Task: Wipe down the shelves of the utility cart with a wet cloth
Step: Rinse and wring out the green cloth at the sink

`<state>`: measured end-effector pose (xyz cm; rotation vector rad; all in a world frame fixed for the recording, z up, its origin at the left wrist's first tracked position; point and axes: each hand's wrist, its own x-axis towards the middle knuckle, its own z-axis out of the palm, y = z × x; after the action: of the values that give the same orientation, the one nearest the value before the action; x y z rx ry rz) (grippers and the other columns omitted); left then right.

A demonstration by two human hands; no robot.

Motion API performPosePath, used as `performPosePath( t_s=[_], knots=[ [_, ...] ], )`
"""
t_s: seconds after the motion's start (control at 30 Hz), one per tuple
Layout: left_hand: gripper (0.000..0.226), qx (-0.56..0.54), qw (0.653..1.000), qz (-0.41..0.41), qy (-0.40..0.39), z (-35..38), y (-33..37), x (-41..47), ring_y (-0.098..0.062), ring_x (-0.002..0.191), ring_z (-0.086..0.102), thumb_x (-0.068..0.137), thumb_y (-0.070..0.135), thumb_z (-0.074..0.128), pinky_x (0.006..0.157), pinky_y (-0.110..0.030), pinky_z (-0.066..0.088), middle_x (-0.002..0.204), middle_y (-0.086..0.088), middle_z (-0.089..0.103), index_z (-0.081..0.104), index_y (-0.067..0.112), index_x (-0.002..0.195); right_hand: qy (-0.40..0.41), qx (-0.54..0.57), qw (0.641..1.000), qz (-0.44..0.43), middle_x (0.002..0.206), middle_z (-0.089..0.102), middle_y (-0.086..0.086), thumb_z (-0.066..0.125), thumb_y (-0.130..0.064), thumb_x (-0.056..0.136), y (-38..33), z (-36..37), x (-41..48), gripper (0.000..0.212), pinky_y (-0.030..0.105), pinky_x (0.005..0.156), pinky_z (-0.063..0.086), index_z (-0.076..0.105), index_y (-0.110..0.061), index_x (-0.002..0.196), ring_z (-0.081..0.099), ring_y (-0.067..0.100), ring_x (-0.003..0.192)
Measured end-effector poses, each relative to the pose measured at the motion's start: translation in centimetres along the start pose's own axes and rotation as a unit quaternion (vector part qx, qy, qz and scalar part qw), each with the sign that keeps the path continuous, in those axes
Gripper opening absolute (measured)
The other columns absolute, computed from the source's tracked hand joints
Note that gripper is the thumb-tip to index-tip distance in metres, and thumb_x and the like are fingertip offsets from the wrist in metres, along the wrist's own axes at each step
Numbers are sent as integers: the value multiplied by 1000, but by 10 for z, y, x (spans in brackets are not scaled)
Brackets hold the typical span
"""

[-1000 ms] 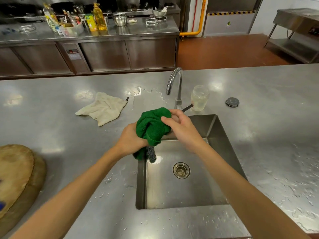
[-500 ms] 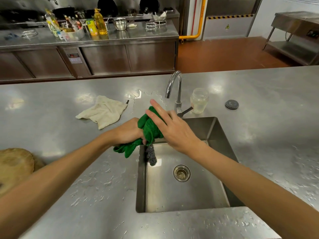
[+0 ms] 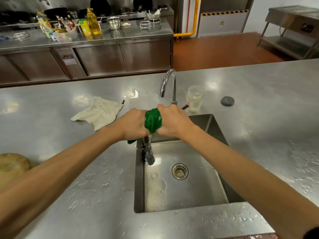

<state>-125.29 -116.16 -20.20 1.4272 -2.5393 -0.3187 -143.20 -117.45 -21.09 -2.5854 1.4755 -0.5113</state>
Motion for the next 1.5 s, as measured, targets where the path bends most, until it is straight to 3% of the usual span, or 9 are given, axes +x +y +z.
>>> performPosePath(
  t_s=[0.23, 0.4, 0.6, 0.8, 0.9, 1.0, 1.17, 1.3, 1.5],
  knots=[
    [23, 58, 998, -22, -13, -2, -5, 6, -16, 54, 50, 80, 41, 57, 51, -28, 36, 59, 4, 50, 45, 22, 75, -33, 27, 998, 43, 73, 51, 3, 64, -30, 70, 4, 11, 7, 30, 30, 55, 43, 45, -18, 90, 56, 27, 68],
    [45, -64, 969, -209, 118, 2, -14, 3, -13, 72, 63, 70, 56, 75, 63, -29, 50, 78, 7, 66, 58, 28, 101, 32, 49, 993, 106, 78, 59, 5, 65, -38, 73, 19, 7, 13, 38, 33, 57, 51, 50, -15, 99, 58, 27, 68],
    [72, -604, 734, -294, 101, 16, -7, -7, -26, 106, 72, 85, 30, 78, 90, -45, 59, 122, -10, 70, 44, 7, 145, 77, 55, 987, 129, 82, 64, 4, 67, -40, 75, 29, 0, 17, 42, 34, 60, 52, 54, -14, 105, 55, 24, 68],
    [41, -805, 493, -232, 235, 11, 10, 1, -36, 114, 62, 89, 28, 45, 103, -46, 48, 121, -20, 64, 61, 1, 115, 54, 21, 995, 84, 75, 57, 3, 68, -41, 75, -2, 5, 17, 40, 30, 57, 41, 52, -12, 97, 57, 27, 67],
    [40, -766, 527, -257, 264, -1, 15, 12, -22, 73, 60, 83, 52, 64, 74, -33, 51, 77, -7, 57, 56, 14, 75, 30, 15, 997, 64, 76, 50, 3, 69, -35, 77, -20, 5, 17, 38, 31, 59, 38, 44, -12, 93, 54, 28, 69],
    [58, -681, 576, -299, 339, 2, 17, 21, -22, 82, 65, 63, 44, 91, 73, -33, 57, 88, -7, 60, 60, 13, 100, 23, 28, 997, 66, 77, 55, 2, 69, -39, 74, -31, -5, 24, 38, 30, 59, 38, 46, -14, 91, 53, 25, 68],
    [35, -650, 545, -340, 406, -1, 17, 33, -23, 76, 66, 67, 9, 84, 66, -33, 58, 81, -6, 64, 61, 12, 94, 35, 40, 996, 78, 87, 61, 1, 71, -44, 71, -35, -2, 24, 46, 30, 61, 39, 51, -16, 102, 64, 27, 84],
    [15, -695, 465, -392, 383, -4, 7, 35, -26, 68, 64, 73, 5, 70, 65, -40, 59, 73, -8, 61, 58, 11, 79, 107, 43, 991, 69, 154, 29, 13, 81, -34, 70, -32, 7, 12, 108, 45, 92, 48, 13, -13, 152, 32, 36, 136],
    [53, -742, 440, -413, 292, 3, 9, 36, -32, 99, 72, 69, 30, 67, 78, -50, 59, 114, -13, 72, 69, 10, 118, 197, -92, 975, -38, 159, 23, 20, 69, -4, 76, -27, 30, -3, 89, 40, 75, 60, 22, 0, 151, 43, 40, 124]
  ],
)
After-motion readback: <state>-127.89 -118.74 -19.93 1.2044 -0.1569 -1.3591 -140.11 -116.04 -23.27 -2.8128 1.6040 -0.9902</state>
